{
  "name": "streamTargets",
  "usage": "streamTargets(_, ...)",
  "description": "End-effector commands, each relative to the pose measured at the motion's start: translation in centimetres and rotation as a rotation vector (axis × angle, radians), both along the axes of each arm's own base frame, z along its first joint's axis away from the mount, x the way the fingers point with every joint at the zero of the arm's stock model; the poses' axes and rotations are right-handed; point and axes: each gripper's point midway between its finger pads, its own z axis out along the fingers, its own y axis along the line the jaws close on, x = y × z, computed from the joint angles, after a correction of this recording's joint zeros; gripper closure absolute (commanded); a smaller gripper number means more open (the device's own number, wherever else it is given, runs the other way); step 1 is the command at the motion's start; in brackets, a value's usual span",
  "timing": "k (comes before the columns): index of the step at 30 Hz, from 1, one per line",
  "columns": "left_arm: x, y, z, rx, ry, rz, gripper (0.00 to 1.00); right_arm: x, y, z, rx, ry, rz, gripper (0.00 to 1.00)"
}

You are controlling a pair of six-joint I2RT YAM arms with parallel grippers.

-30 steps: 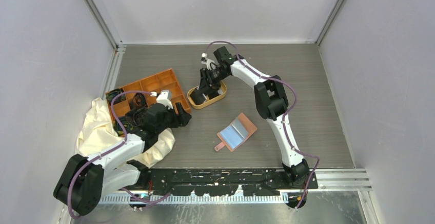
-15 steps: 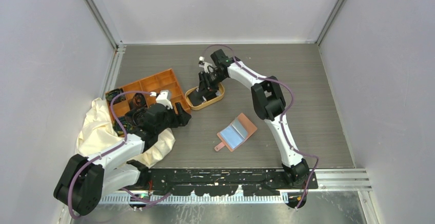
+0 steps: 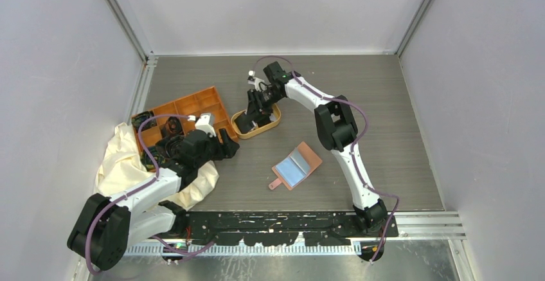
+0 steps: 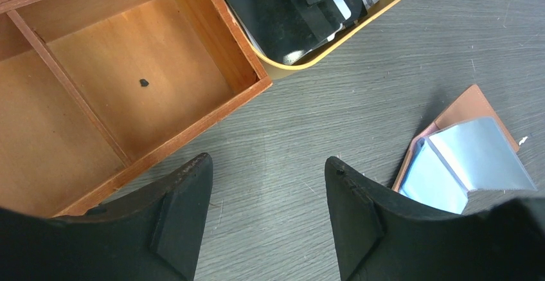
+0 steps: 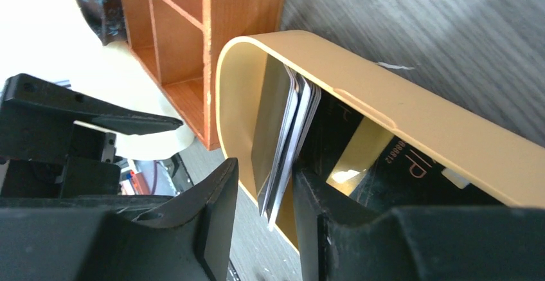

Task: Put the credit cards into the card holder
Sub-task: Pick up the credit card from the storage box.

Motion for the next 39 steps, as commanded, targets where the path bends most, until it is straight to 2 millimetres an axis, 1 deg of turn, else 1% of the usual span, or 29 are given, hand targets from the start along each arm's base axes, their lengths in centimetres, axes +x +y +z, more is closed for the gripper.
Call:
streamTargets(1,0.8,-0.2,1.7,-0.039,-0.066,0.008,0.35,-1.9,2.7,2.7,0.135,0.04,0.078,0.59)
streamTargets(3,0.9,-0.2,1.7,-0.039,-0.066,0.01,0.35,-2.0,3.0,3.0,0.152,0.048,0.082,0.59)
streamTargets(5,0.8,-0.2,1.7,-0.039,-0.066,0.009,0.35,-1.8,2.9,2.5,0.132,0.04,0.069,0.57)
streamTargets(7,0.8,-0.2,1.7,-0.039,-0.065,0.009,0.35,-1.7,2.8,2.2,0.124,0.039,0.067,0.52)
streamTargets(9,0.8,-0.2,1.7,-0.04,-0.066,0.009,0.35,-1.6,2.7,1.9,0.11,0.039,0.058,0.52)
streamTargets(12,0.9,-0.1,1.7,-0.04,-0.067,0.011,0.35,-1.0,2.1,0.7,0.026,-0.016,0.038,0.5)
streamTargets(17,0.9,-0.1,1.7,-0.039,-0.065,0.011,0.35,-0.7,1.9,0.3,-0.008,-0.032,0.019,0.47)
streamTargets(19,0.8,-0.1,1.6,-0.039,-0.063,0.01,0.35,-0.9,1.9,0.2,-0.001,-0.014,0.021,0.46)
streamTargets(23,0.9,-0.1,1.7,-0.04,-0.064,0.01,0.35,-1.4,2.7,0.6,0.051,0.045,0.018,0.45)
streamTargets(29,0.9,-0.2,1.7,-0.042,-0.065,0.01,0.35,-1.6,3.5,1.1,0.101,0.104,0.001,0.45)
streamTargets(34,0.9,-0.1,1.7,-0.042,-0.064,0.01,0.35,-1.2,3.3,1.3,0.095,0.096,-0.01,0.46)
streamTargets(39,0.8,-0.1,1.7,-0.044,-0.065,0.011,0.35,-0.1,2.1,2.3,0.097,0.073,-0.032,0.47)
